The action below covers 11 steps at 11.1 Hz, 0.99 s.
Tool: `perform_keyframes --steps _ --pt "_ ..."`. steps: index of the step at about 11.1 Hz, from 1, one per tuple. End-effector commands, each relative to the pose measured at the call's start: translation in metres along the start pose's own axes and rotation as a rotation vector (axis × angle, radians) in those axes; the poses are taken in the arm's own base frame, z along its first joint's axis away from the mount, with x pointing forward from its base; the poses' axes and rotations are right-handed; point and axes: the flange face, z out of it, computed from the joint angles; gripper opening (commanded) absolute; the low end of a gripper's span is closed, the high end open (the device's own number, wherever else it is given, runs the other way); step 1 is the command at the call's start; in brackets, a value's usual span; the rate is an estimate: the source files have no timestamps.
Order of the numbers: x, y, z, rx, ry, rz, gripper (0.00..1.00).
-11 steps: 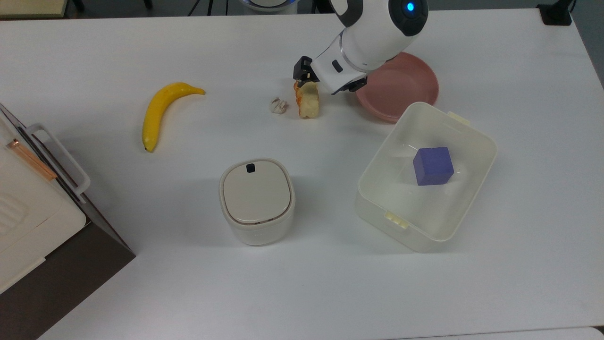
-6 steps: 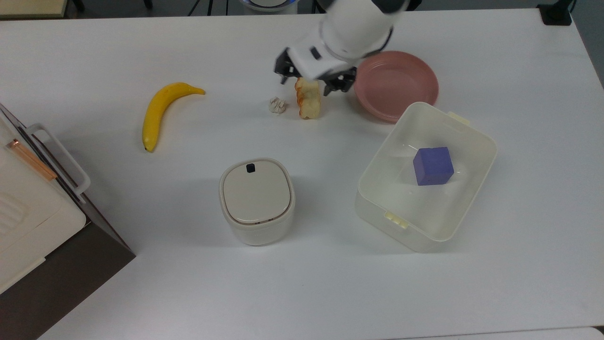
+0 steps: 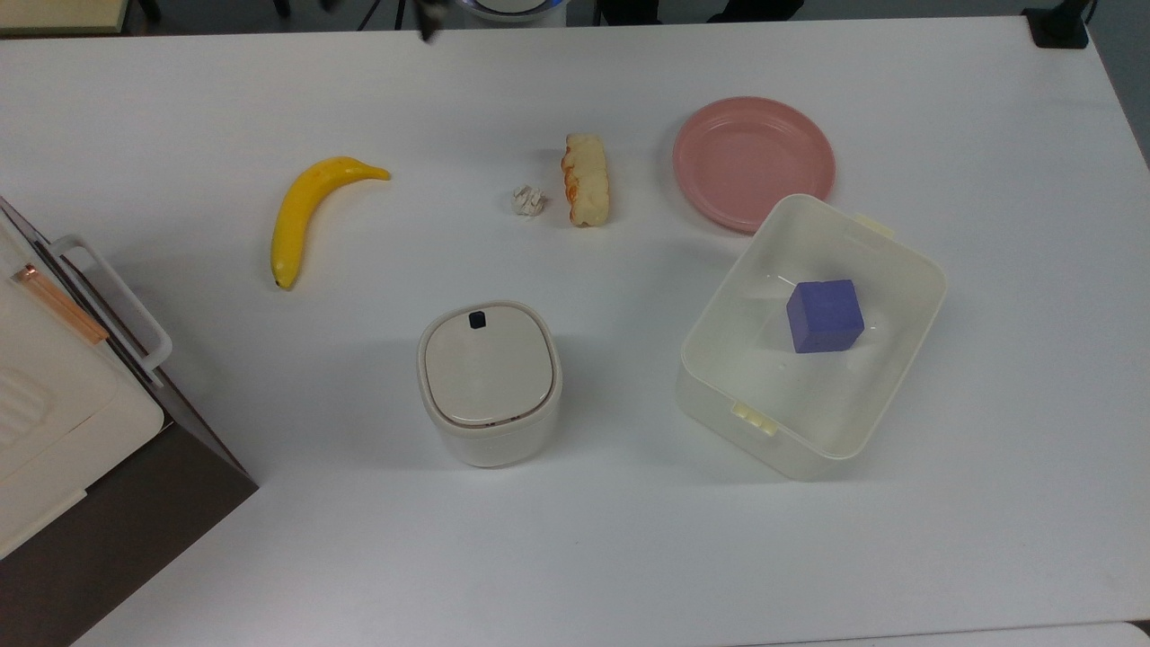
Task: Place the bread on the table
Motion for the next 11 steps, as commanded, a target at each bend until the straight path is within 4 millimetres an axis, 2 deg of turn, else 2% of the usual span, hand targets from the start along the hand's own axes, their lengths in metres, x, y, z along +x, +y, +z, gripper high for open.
perform_keyframes --steps 1,3,5,7,11 --pt "-0.006 0.042 -0.048 0.035 0.053 0.049 1.00" --pt "-0.007 0.064 -0.049 0.055 0.025 0.080 1.00" --pt "-0.010 0.064 -0.044 0.047 -0.009 -0.067 1.00" --pt "-0.008 0.076 -0.047 0.050 -0.004 -0.093 1.00" --pt "-0.008 0.072 -0.044 0.050 -0.006 -0.104 1.00"
